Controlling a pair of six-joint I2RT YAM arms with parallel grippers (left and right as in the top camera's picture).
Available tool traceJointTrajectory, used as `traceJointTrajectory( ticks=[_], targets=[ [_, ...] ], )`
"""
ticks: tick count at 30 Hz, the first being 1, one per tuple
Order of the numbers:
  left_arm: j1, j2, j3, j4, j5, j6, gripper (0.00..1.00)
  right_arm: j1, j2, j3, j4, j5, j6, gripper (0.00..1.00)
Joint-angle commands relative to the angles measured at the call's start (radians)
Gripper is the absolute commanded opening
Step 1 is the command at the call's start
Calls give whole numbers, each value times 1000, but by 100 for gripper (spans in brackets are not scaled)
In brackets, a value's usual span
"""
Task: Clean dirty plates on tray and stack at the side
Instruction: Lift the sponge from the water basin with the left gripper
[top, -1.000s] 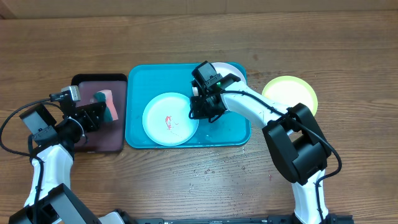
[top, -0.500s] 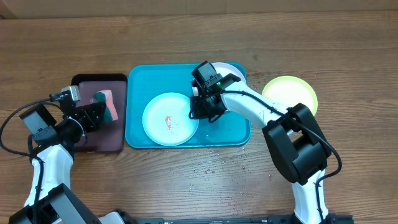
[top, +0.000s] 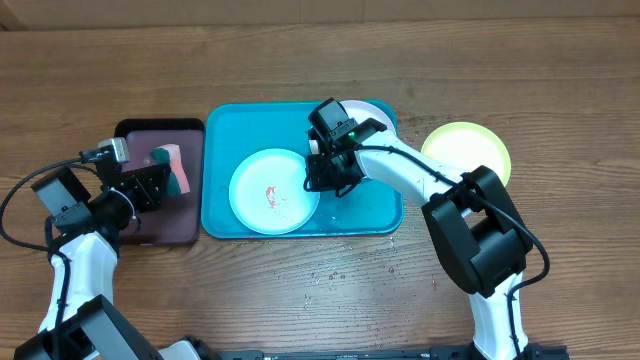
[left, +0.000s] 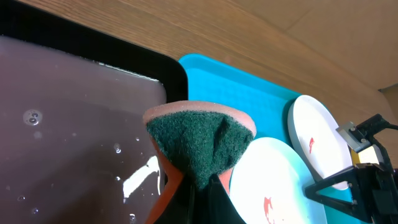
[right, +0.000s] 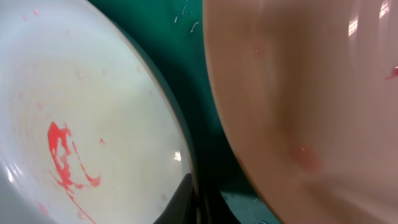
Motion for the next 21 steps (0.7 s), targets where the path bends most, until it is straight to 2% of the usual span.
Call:
traceJointTrajectory(
  ticks=[1, 21],
  targets=[
    [6, 2, -3, 8, 30, -6, 4, 7, -25, -16, 3, 12, -10, 4],
    [6, 2, -3, 8, 9, -13, 4, 7, -25, -16, 3, 11, -10, 4]
  ],
)
